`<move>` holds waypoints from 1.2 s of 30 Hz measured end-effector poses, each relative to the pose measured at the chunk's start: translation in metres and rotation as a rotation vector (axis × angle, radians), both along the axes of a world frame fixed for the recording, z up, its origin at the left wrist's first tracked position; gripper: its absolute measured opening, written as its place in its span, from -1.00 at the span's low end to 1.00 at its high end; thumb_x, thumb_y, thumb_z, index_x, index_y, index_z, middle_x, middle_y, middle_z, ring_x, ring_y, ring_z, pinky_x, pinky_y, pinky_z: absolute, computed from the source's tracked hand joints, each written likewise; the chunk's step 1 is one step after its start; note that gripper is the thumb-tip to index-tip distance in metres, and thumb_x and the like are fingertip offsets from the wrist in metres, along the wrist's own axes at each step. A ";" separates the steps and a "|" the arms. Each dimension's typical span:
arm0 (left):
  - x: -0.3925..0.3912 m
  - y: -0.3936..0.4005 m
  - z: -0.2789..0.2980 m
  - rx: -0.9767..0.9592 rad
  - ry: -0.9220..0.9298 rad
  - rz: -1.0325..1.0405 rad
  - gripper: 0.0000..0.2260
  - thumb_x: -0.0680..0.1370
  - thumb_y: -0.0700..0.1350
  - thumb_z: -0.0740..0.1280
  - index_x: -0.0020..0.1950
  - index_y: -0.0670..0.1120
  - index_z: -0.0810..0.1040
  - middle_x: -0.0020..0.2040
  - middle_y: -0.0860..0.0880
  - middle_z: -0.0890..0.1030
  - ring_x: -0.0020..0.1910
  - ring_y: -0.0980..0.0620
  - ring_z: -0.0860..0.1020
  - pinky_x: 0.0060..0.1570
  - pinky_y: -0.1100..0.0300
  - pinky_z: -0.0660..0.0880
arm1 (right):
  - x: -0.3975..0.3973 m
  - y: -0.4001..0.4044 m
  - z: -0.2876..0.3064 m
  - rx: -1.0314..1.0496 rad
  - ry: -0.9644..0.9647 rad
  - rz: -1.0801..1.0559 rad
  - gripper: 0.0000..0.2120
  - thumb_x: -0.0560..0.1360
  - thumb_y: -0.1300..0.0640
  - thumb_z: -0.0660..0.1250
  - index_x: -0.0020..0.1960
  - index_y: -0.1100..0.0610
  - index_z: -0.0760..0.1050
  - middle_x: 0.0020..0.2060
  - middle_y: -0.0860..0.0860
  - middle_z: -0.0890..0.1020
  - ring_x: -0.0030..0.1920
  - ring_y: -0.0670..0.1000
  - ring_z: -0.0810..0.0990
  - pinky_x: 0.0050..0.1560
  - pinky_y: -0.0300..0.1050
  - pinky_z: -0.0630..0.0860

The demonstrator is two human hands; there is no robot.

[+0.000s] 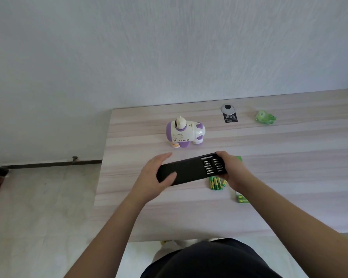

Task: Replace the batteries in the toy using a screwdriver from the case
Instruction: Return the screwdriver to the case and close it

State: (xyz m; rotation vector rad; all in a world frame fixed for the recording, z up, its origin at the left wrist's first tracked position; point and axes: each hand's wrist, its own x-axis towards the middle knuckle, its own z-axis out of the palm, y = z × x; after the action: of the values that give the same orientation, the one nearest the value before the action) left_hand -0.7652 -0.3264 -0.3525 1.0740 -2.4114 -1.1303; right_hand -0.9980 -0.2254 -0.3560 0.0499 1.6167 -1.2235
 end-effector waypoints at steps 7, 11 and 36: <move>-0.018 0.011 0.000 0.822 0.343 0.664 -0.60 0.66 0.19 -0.02 0.16 0.10 0.58 0.07 -0.04 0.68 0.10 0.00 0.59 0.20 0.06 0.47 | 0.010 0.005 -0.001 -0.024 -0.057 -0.043 -0.82 0.56 0.04 0.27 0.01 0.15 0.51 -0.14 0.09 0.62 -0.13 0.05 0.61 -0.08 -0.03 0.59; -0.016 0.012 -0.005 0.838 0.369 0.733 -0.45 0.65 0.23 -0.10 0.11 0.06 0.64 0.05 -0.14 0.66 0.09 -0.06 0.60 0.18 0.04 0.49 | 0.016 0.009 0.001 -0.071 -0.130 -0.058 -0.66 0.56 -0.13 0.25 0.06 0.15 0.50 -0.08 0.07 0.66 -0.05 0.06 0.65 0.05 0.02 0.58; -0.007 0.011 -0.007 1.058 0.239 0.681 -0.34 0.61 0.31 -0.07 0.10 -0.13 0.64 0.06 -0.16 0.67 0.09 -0.08 0.61 0.06 0.03 0.57 | 0.034 0.020 -0.004 -0.103 -0.216 0.053 -0.37 0.56 -0.30 0.07 0.29 0.22 0.44 0.14 0.17 0.64 0.07 0.12 0.67 0.01 0.09 0.62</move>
State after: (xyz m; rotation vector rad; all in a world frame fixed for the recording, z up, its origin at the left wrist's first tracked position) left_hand -0.7718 -0.3156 -0.3596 1.6869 -0.9873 -2.0847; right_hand -0.9637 -0.2053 -0.3601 0.0712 1.3586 -1.2159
